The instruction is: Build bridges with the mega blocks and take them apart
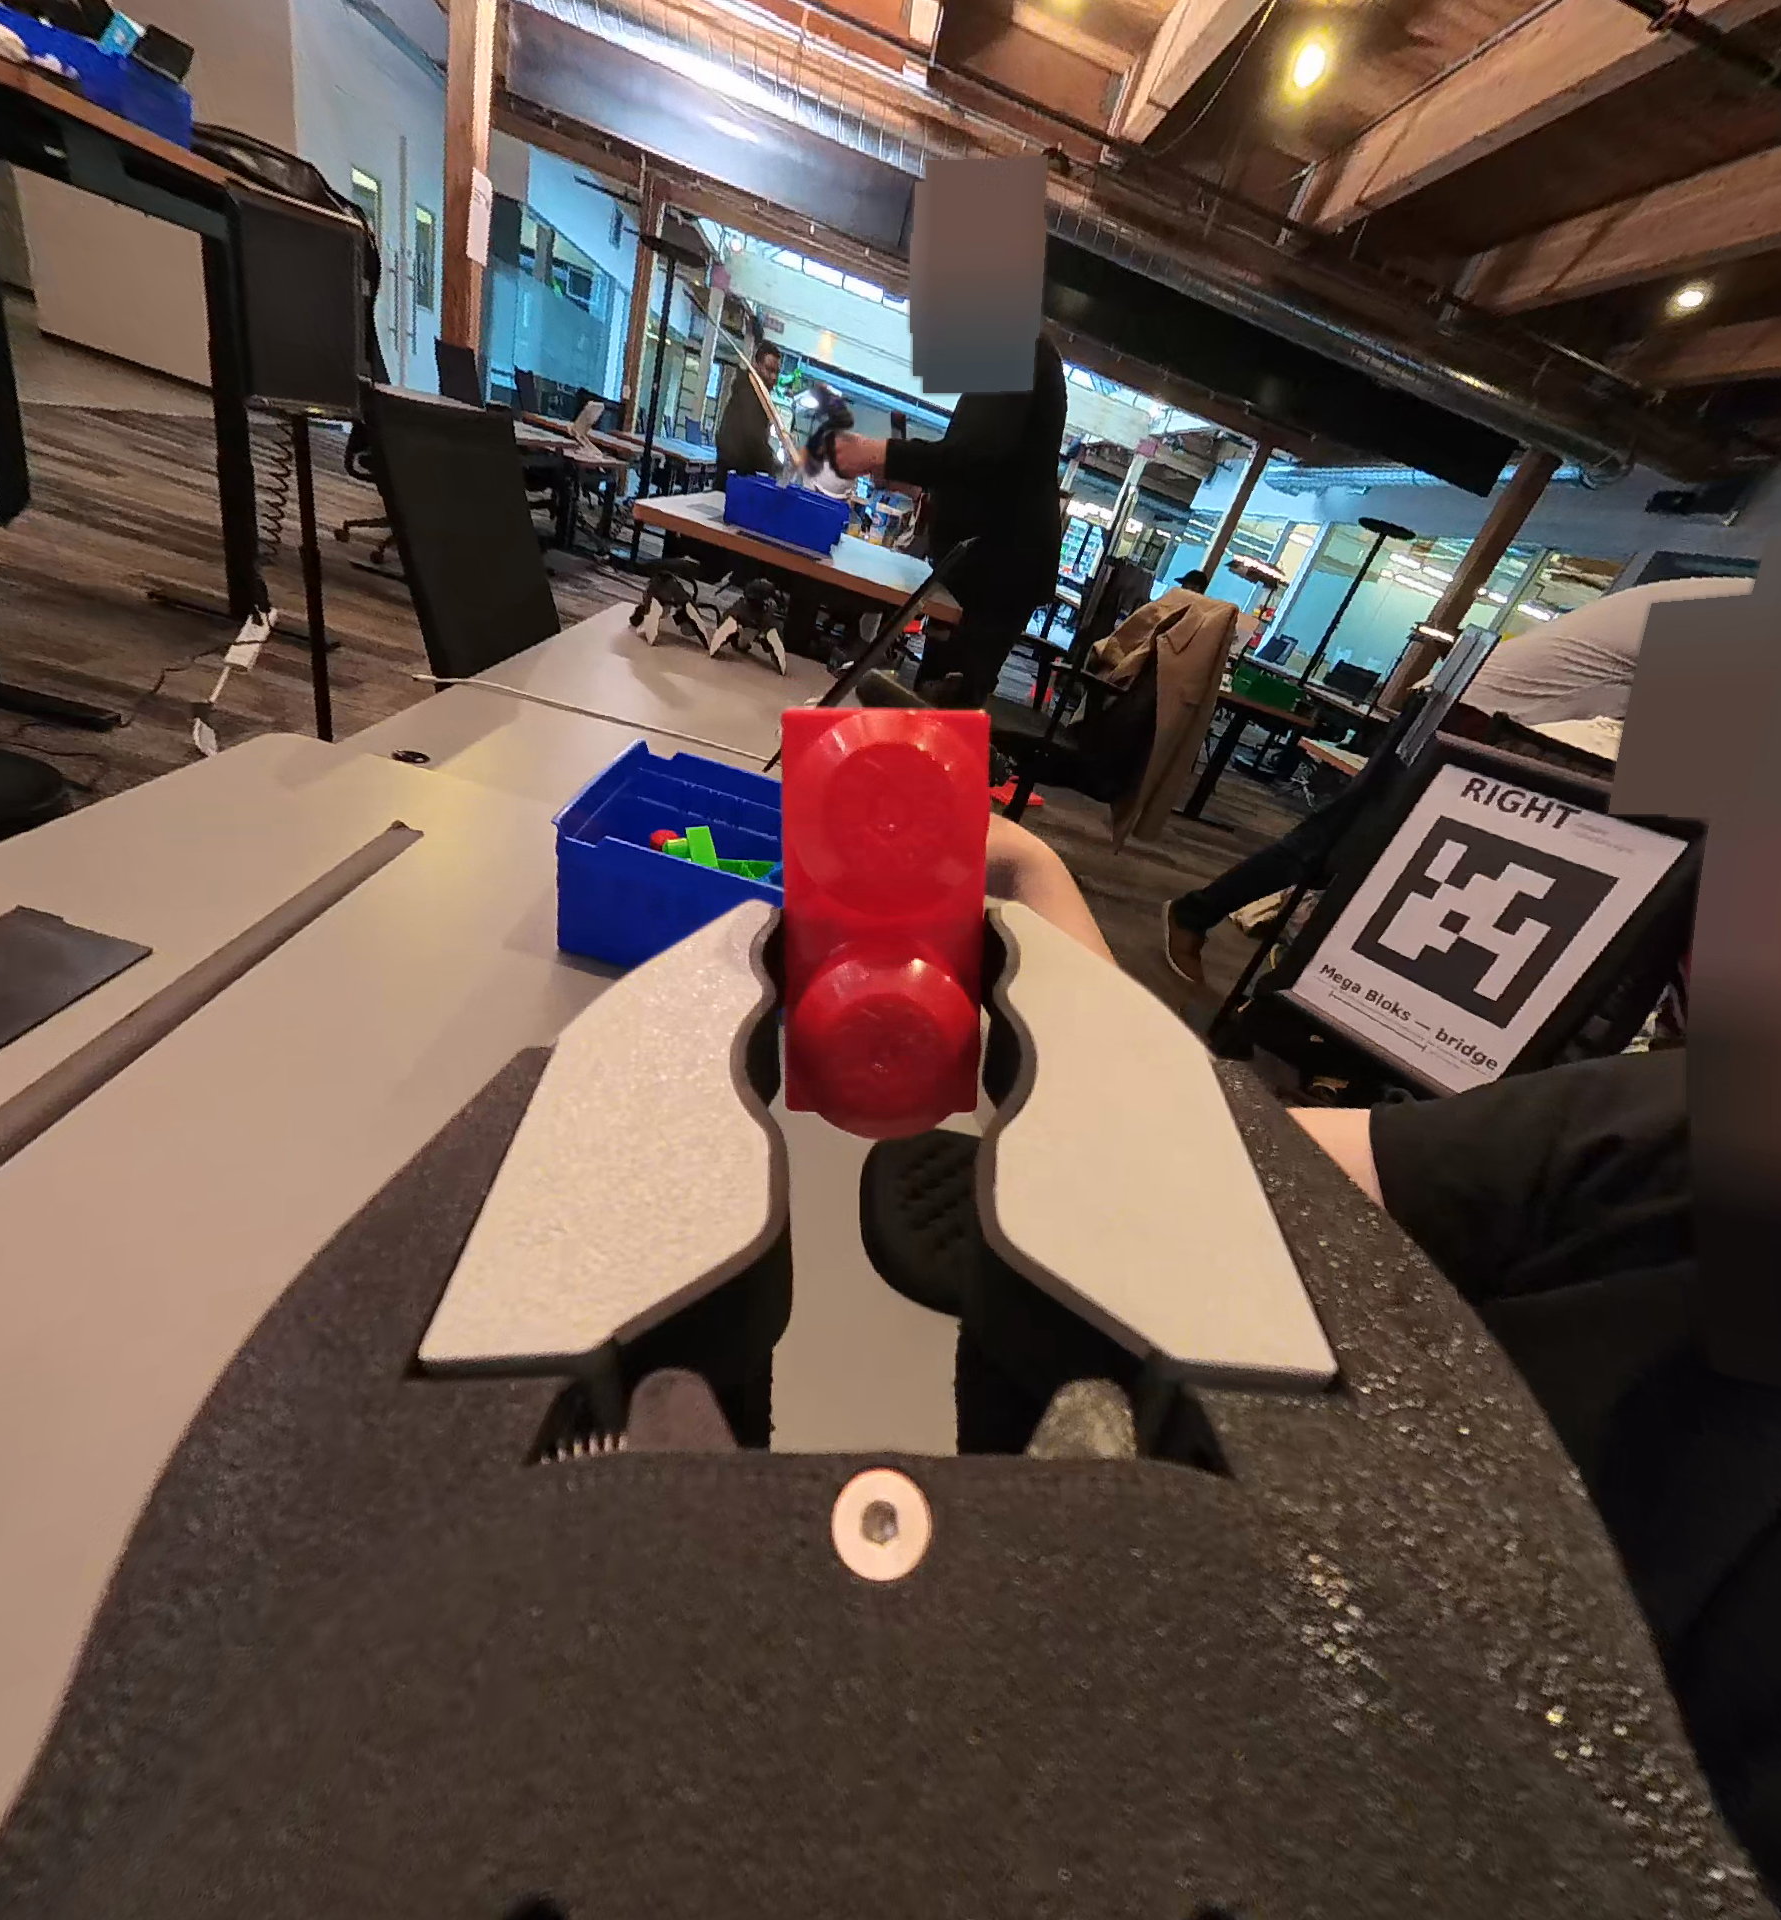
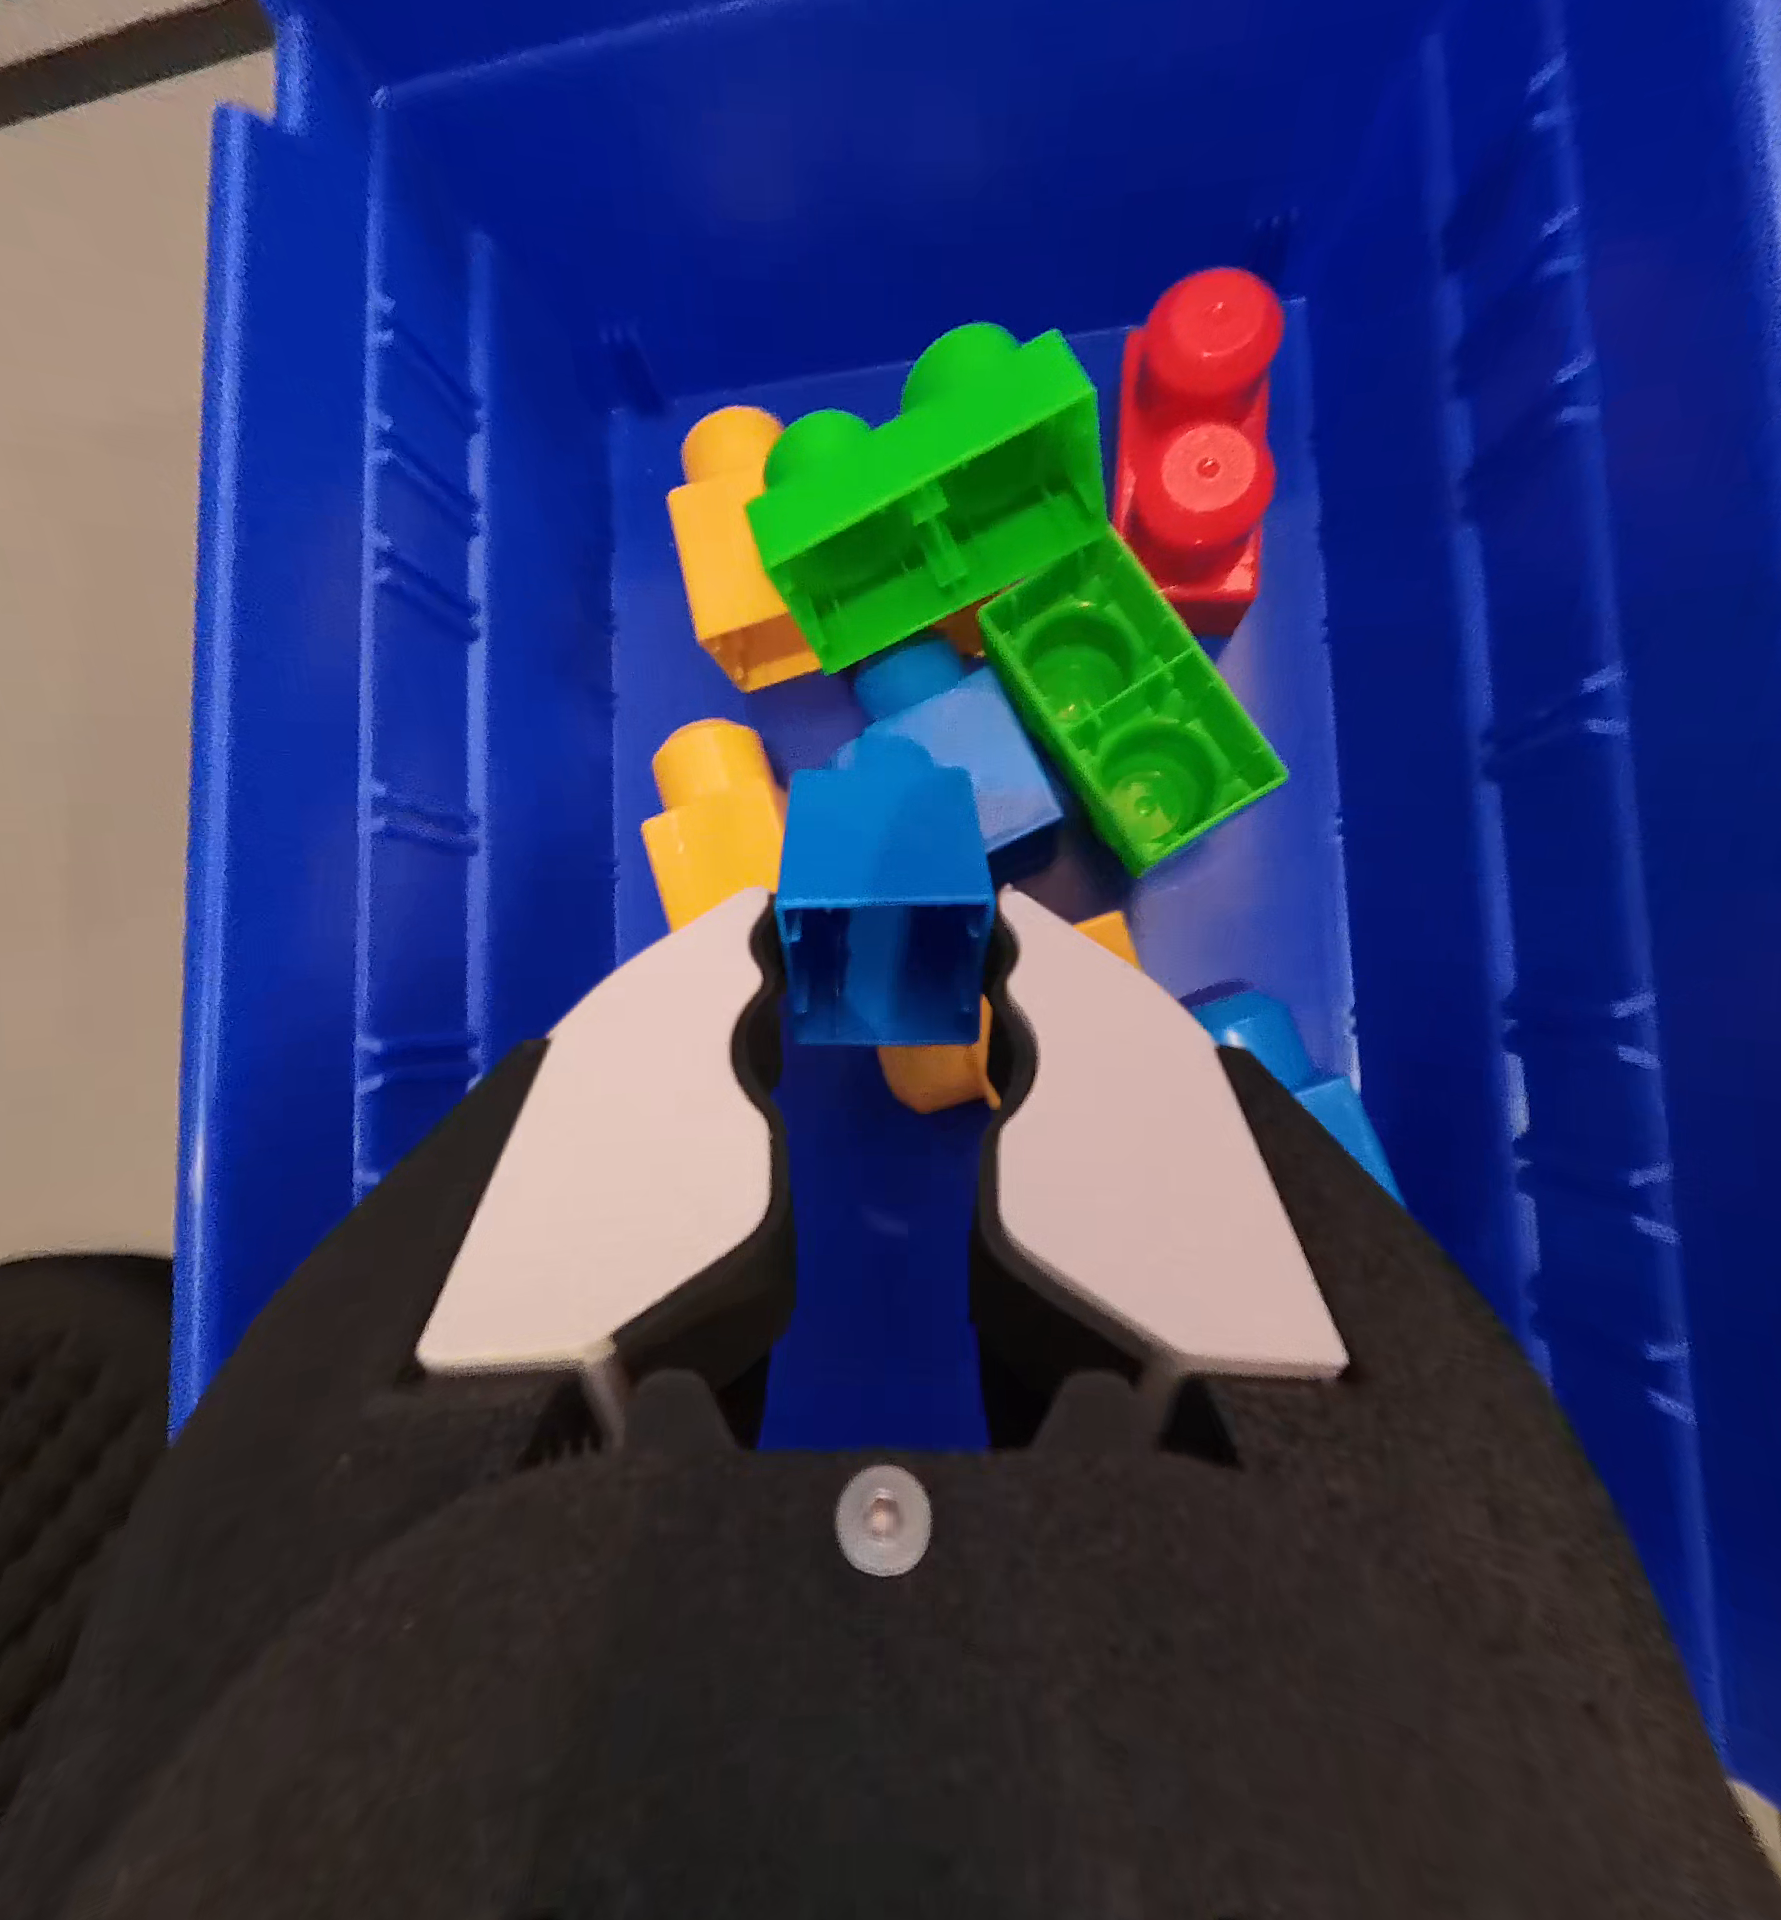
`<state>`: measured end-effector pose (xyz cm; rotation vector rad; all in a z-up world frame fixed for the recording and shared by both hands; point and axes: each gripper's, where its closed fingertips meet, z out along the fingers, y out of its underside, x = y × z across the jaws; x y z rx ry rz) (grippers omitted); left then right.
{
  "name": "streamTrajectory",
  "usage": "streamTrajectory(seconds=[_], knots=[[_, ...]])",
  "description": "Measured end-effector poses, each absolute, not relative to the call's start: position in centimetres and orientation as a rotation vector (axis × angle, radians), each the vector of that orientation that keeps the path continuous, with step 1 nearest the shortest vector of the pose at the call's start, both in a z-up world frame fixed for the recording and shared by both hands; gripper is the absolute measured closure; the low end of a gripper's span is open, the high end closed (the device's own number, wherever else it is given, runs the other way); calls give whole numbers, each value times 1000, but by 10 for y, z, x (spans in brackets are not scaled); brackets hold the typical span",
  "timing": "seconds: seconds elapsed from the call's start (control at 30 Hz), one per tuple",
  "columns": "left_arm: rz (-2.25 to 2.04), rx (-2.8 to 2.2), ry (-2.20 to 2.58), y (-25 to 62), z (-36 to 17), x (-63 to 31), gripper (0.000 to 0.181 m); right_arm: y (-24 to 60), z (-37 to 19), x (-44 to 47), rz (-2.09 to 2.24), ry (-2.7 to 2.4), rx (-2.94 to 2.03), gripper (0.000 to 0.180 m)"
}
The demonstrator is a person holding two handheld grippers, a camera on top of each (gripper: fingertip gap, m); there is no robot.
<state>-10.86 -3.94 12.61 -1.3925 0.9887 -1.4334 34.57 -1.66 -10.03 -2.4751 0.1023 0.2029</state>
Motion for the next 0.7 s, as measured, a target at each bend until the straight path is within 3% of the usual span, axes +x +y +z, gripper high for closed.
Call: streamTrajectory(seconds=[0.13,0.3,0.5,0.7], knots=[[-1432,-1406,991,-37,122,-106,145,-12,-79,349,228,140,-2370,131],[-1456,-1393,926,-32,127,-107,146,0,8,319,217,28,-2066,123],[-1470,-1371,873,-28,131,-109,146,1,107,131,723,-578,-1694,117],[-1458,-1358,879,-28,131,-107,146,-12,117,-40,1091,-950,-1565,114]])
